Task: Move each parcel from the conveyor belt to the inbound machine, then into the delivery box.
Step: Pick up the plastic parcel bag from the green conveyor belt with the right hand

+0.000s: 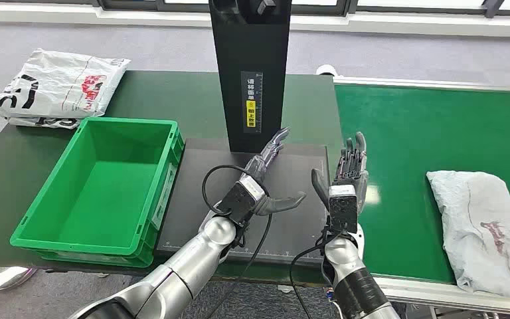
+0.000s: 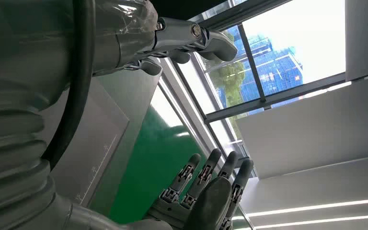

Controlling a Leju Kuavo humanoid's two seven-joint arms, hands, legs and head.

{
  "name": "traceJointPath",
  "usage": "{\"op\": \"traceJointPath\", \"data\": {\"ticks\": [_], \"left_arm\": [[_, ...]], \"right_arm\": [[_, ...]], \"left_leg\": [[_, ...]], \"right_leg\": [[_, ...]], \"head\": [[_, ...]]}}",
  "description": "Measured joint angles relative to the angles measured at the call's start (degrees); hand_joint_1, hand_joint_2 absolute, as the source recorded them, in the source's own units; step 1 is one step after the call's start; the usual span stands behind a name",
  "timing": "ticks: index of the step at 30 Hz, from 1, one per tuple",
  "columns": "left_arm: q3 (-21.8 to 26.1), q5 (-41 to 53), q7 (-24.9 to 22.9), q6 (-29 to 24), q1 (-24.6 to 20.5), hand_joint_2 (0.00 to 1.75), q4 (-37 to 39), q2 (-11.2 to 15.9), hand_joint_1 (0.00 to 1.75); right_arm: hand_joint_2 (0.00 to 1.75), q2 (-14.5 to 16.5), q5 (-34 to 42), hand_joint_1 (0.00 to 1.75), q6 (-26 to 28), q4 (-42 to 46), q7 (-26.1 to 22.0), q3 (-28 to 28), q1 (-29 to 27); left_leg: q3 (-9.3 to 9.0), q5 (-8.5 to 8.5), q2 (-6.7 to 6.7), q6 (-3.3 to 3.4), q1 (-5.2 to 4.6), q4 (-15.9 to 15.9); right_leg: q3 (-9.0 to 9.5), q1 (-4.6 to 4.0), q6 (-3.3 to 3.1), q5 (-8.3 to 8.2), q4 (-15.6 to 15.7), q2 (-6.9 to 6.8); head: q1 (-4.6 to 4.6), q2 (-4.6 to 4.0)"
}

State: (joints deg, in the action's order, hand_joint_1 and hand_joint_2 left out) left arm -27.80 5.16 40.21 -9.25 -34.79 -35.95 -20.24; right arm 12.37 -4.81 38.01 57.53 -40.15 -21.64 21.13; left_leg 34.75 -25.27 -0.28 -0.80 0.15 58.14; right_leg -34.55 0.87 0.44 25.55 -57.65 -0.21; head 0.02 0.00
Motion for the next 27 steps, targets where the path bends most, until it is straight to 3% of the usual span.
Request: {"op": "traceJointPath", "data": {"ticks": [20, 27], "left_arm": [[0.00, -5.16, 0.00, 0.16, -0.08, 1.75, 1.51, -0.02, 0.00], [0.38, -6.75, -0.01, -3.86, -0.40, 1.75, 2.67, 0.01, 0.00]], "right_arm": [[1.75, -0.02, -0.23, 0.00, 2.12, 0.19, 0.01, 0.30, -0.76], [1.75, 0.09, -13.11, 0.00, 2.14, 1.52, 0.02, 7.65, -2.26]], "left_leg": [[-0.03, 0.00, 0.02, 0.00, 0.00, 0.00], [-0.02, 0.00, -0.01, 0.00, 0.00, 0.01]], "right_leg": [[-0.01, 0.00, 0.00, 0.00, 0.00, 0.02], [0.01, 0.01, 0.00, 0.00, 0.00, -0.01]], "head": [[0.00, 0.00], [0.00, 0.00]]}}
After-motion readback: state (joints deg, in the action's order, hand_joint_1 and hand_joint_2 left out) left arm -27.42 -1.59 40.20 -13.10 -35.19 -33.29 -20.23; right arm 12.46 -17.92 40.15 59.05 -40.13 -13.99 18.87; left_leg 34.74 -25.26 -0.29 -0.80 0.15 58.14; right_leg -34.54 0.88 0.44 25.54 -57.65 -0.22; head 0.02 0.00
